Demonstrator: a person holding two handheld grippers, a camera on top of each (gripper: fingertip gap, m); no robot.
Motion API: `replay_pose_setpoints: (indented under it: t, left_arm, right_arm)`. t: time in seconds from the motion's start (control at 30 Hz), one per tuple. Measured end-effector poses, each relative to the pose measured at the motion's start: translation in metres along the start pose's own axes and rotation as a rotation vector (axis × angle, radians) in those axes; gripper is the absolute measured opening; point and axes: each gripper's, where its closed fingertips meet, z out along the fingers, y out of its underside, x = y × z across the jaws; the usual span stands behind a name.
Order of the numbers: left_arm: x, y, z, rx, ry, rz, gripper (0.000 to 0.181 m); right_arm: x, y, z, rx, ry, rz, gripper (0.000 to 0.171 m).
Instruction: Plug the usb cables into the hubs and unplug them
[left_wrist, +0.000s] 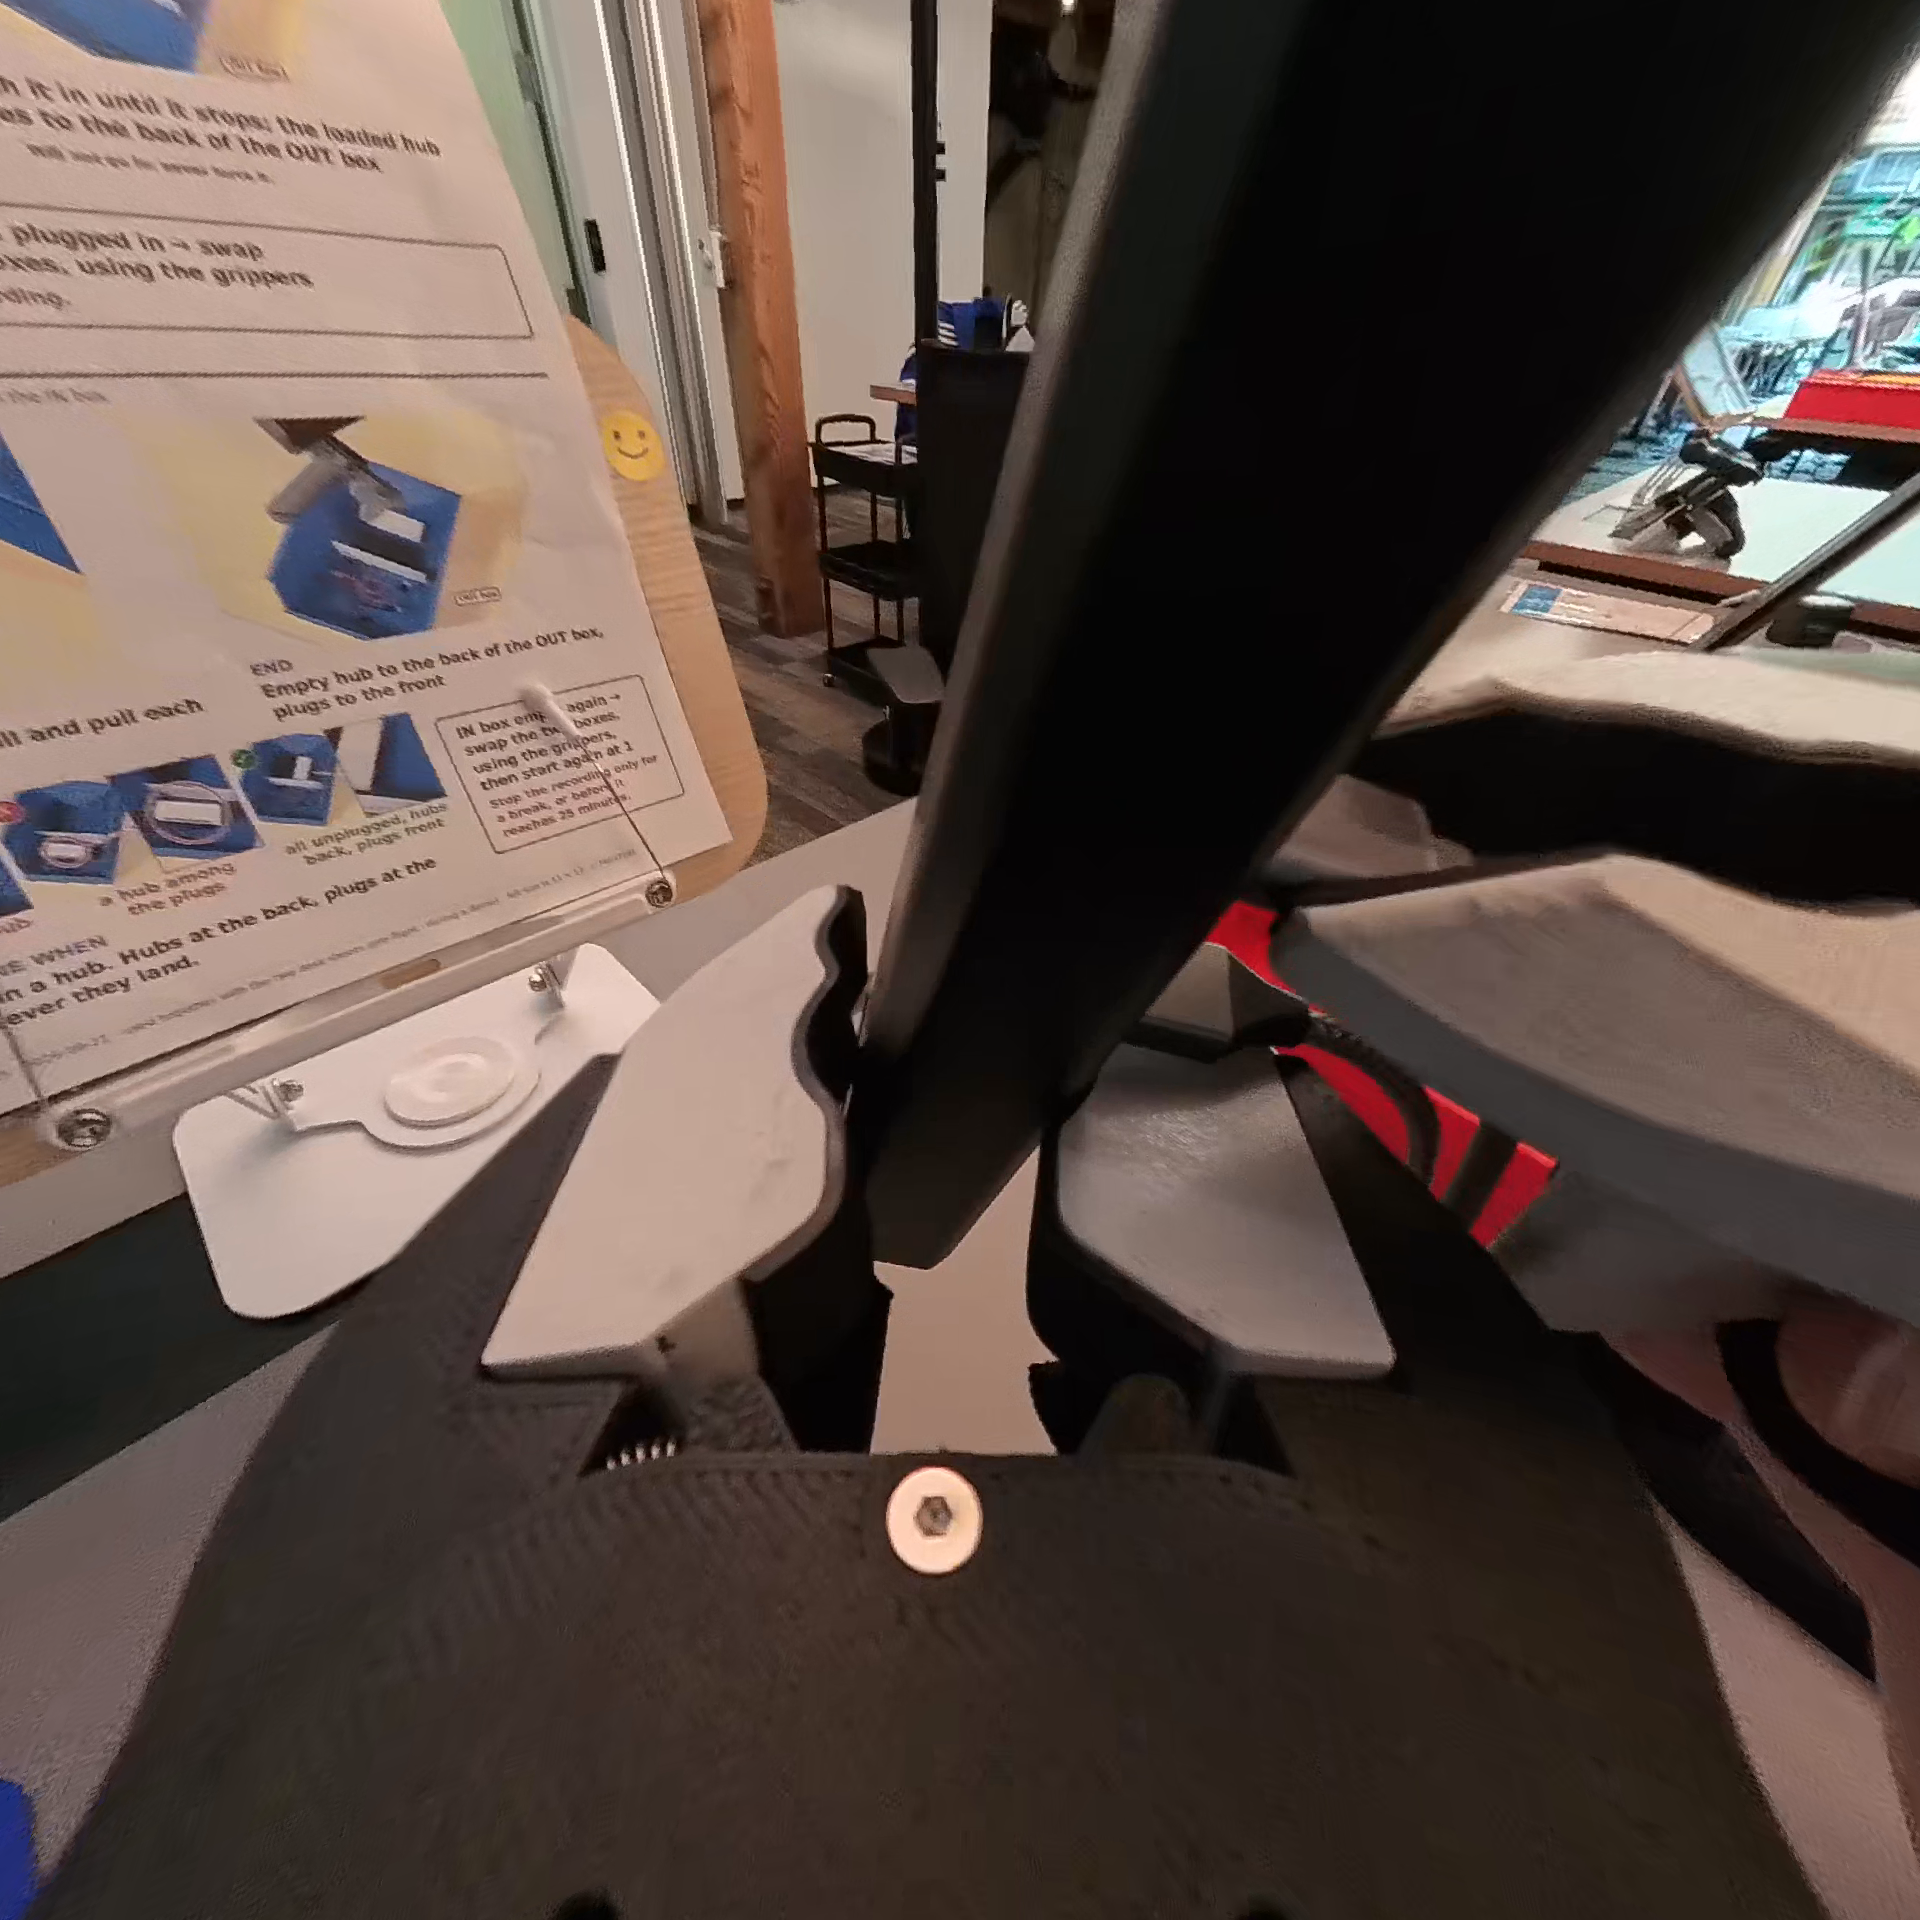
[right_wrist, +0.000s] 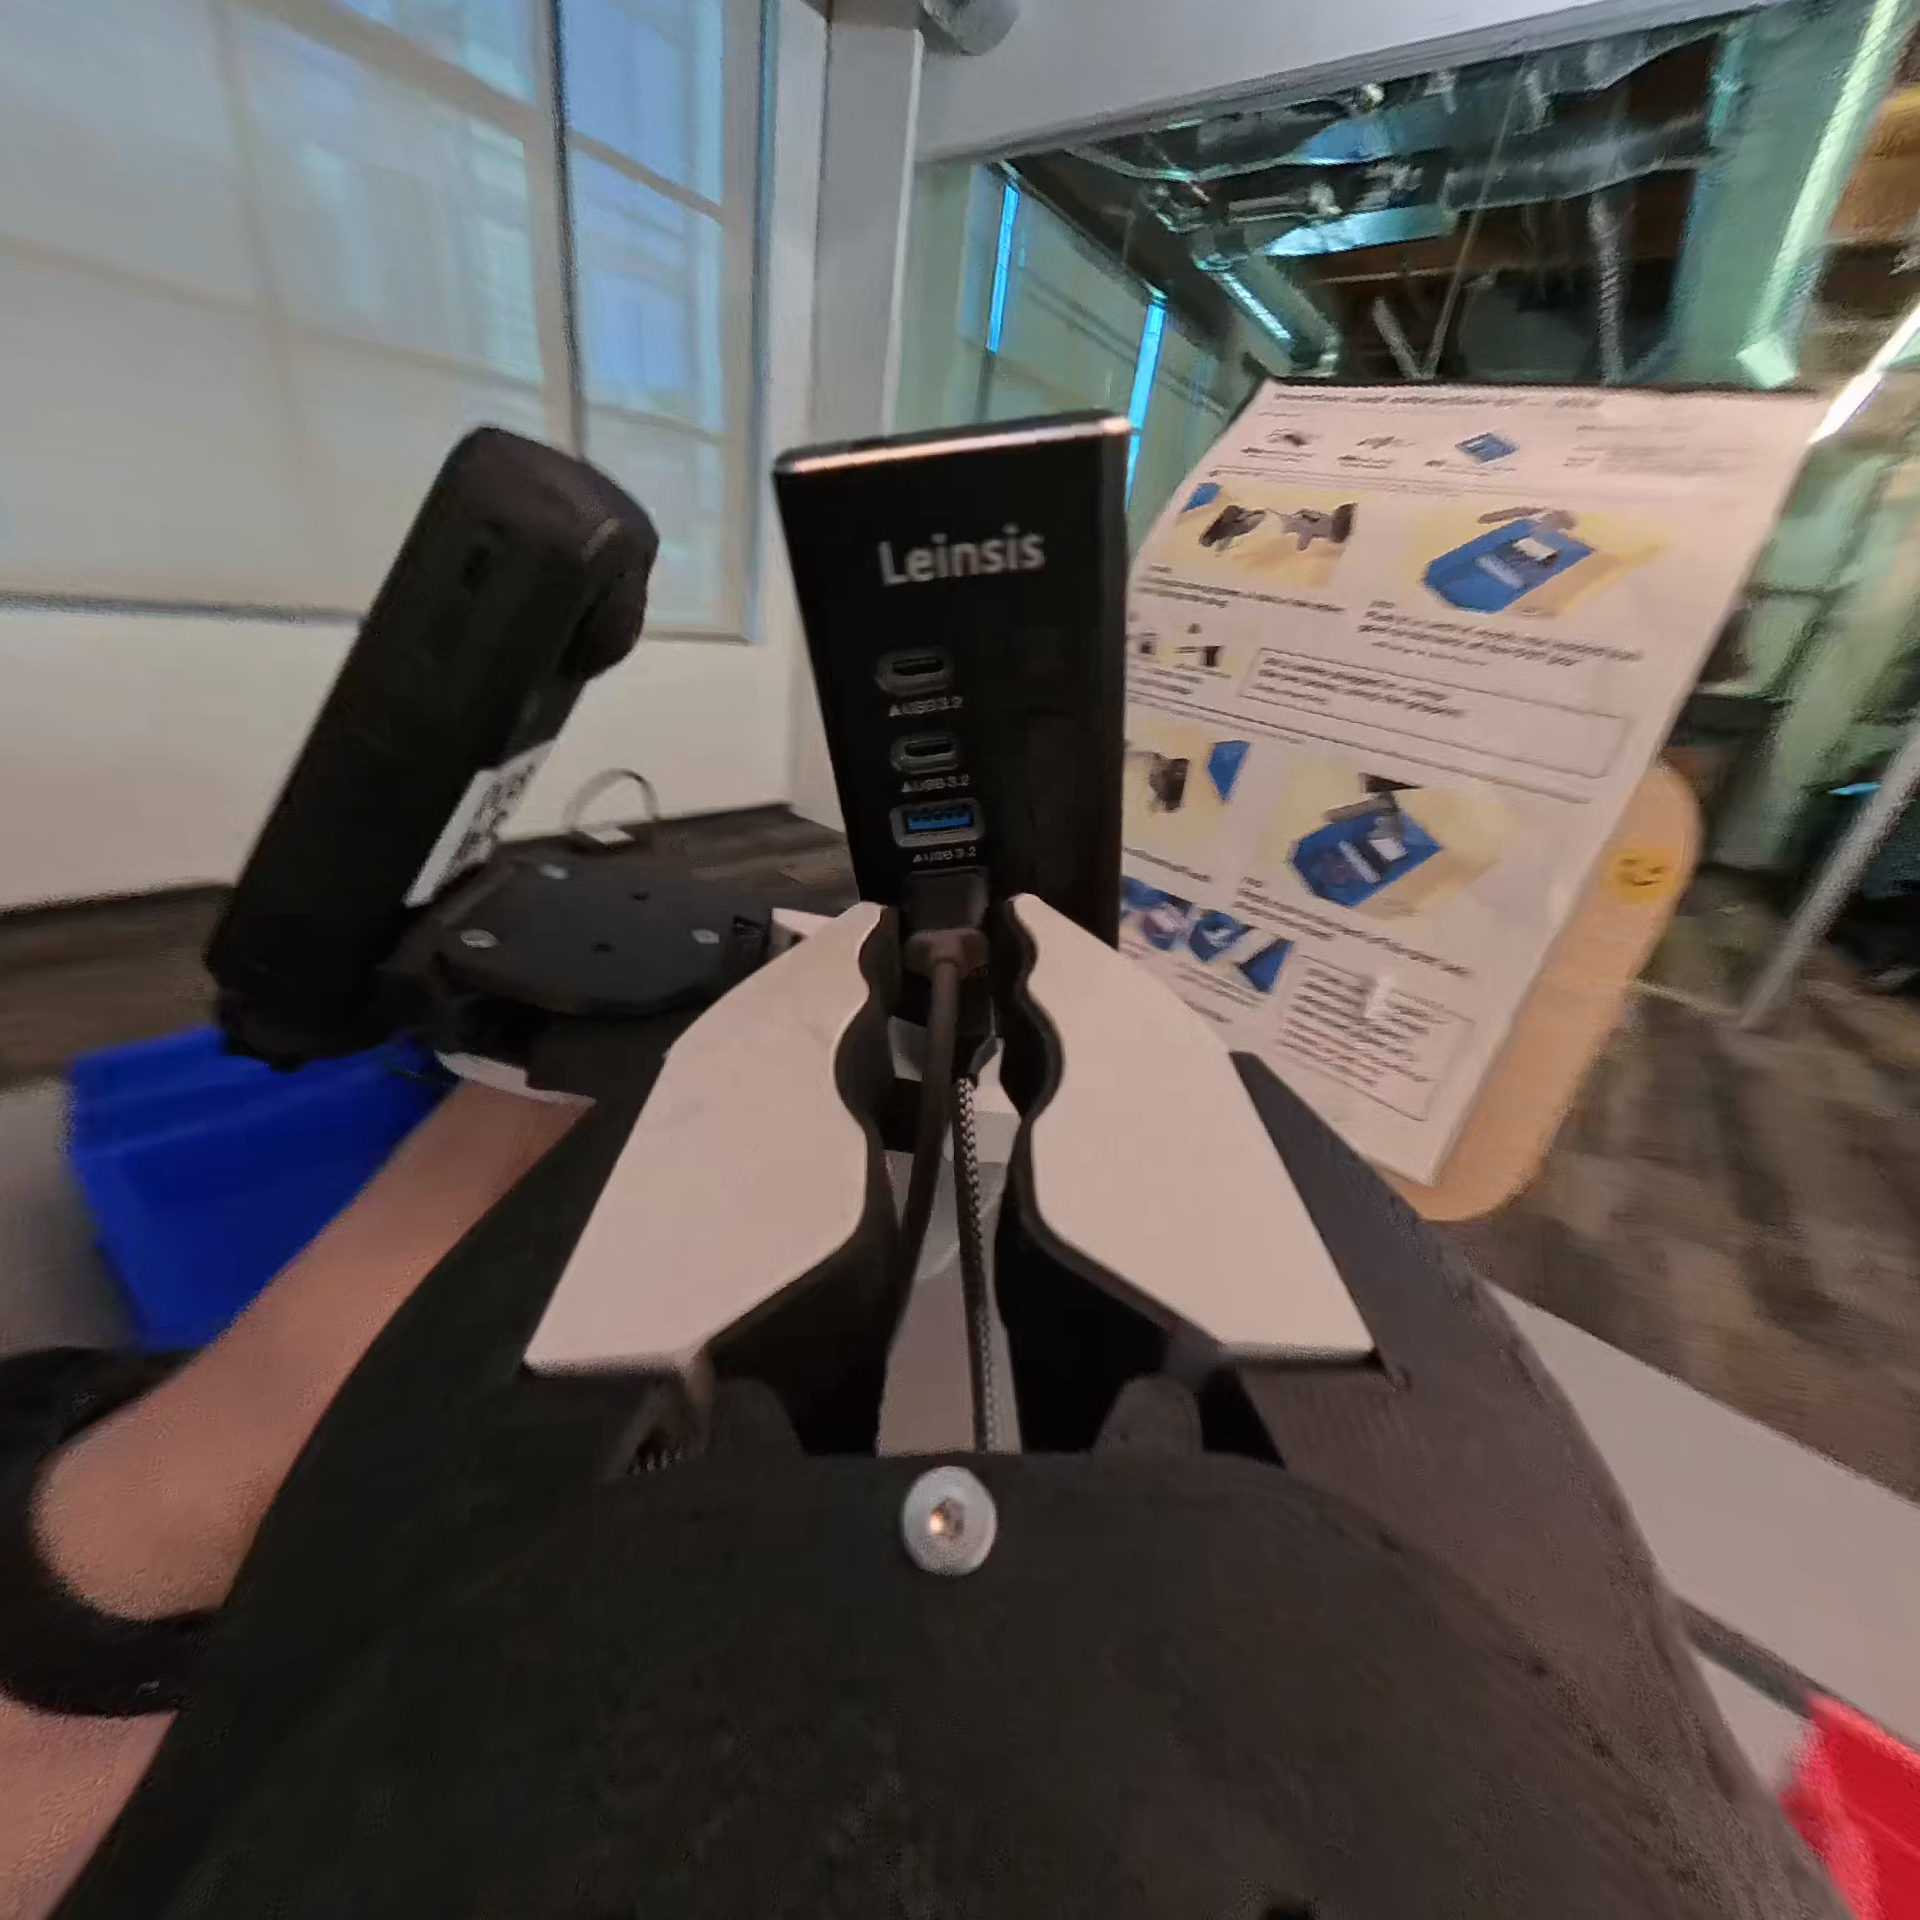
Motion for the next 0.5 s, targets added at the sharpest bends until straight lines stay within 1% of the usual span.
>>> replay_pose_setpoints:
  t: [0.07,0.1,0.2,0.27,0.3,0.37,0.43,0.5]
  left_arm:
    - [0.002,-0.001,0.000,0.007,0.024,0.012,0.033]
    - [0.003,-0.002,-0.002,0.007,0.023,0.022,0.033]
    - [0.004,-0.007,-0.007,0.009,-0.003,0.087,0.033]
    - [0.003,-0.005,-0.005,0.001,-0.032,0.113,0.032]
    - [0.003,-0.003,-0.003,-0.007,-0.022,0.100,0.032]
    - [0.000,0.001,0.000,-0.022,-0.016,0.062,0.032]
    - [-0.007,0.002,-0.002,-0.022,-0.042,0.052,0.033]
    - [-0.010,0.000,-0.005,-0.014,-0.038,0.040,0.033]
  right_arm:
    - [0.000,0.000,-0.001,-0.025,0.047,-0.123,0.018]
    - [-0.001,-0.001,-0.002,-0.027,0.027,-0.124,0.018]
    - [-0.004,-0.006,-0.008,-0.004,-0.142,0.013,0.018]
    - [-0.001,-0.004,-0.010,-0.012,-0.163,0.051,0.018]
    - [0.001,-0.002,-0.009,-0.019,-0.146,0.062,0.018]
    - [0.003,0.001,-0.005,-0.025,-0.052,0.054,0.018]
    - [0.000,0.004,0.000,-0.023,0.052,-0.011,0.018]
    - [-0.004,0.002,0.003,-0.009,0.089,-0.054,0.018]
